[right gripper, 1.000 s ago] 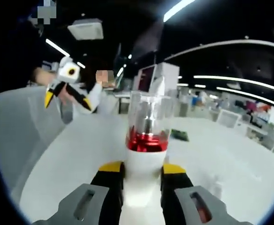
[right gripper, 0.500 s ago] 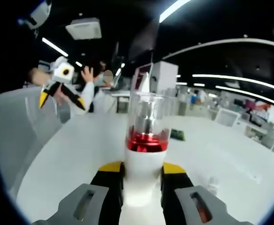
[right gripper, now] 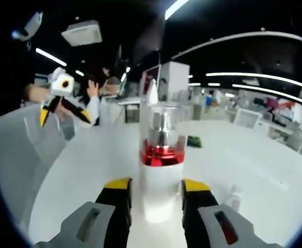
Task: Arrange the skincare products in the storage area until every visible bottle or jar stands upright without overlapping.
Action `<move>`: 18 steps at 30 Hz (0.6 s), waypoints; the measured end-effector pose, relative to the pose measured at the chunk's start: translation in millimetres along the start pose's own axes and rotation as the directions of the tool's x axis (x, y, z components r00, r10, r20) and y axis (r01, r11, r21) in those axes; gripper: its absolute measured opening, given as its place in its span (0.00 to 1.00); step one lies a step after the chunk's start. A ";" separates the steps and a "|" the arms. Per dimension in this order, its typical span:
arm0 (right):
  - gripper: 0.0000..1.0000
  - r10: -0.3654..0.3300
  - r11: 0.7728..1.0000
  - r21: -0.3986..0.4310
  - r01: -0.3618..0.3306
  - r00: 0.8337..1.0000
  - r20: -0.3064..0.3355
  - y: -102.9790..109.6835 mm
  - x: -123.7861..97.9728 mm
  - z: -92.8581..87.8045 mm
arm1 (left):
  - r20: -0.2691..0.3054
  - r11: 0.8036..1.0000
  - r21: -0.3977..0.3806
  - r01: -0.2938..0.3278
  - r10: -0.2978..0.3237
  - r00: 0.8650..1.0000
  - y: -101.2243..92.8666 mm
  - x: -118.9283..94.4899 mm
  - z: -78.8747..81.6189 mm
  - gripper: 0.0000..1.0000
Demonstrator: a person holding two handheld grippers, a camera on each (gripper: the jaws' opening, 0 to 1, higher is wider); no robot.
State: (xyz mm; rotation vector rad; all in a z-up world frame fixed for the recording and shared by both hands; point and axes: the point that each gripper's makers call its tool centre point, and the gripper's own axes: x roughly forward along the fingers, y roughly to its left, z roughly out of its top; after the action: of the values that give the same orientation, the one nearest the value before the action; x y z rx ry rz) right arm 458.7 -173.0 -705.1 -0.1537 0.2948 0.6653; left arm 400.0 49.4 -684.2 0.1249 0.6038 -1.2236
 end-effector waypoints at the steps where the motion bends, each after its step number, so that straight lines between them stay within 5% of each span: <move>1: 0.34 -0.004 1.000 0.009 0.004 1.000 -0.004 0.7 -2.0 0.2 | 0.001 1.000 0.001 -0.001 0.001 1.000 -0.1 -0.4 0.3 0.91; 14: 0.46 -0.104 0.989 0.098 0.110 0.992 -0.069 12.6 -15.5 7.7 | 0.018 1.000 0.016 -0.015 0.015 1.000 -8.1 -13.6 13.1 0.90; 18: 0.52 -0.149 0.969 0.183 0.167 0.983 -0.107 19.0 -21.1 8.3 | 0.012 0.999 0.016 -0.029 0.029 1.000 -8.1 -20.4 16.7 0.88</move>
State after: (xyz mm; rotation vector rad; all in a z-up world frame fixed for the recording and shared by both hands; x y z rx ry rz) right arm 432.8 -168.7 -691.5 -0.0229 0.4298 0.4692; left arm 394.6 57.0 -658.2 0.1393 0.5803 -1.2004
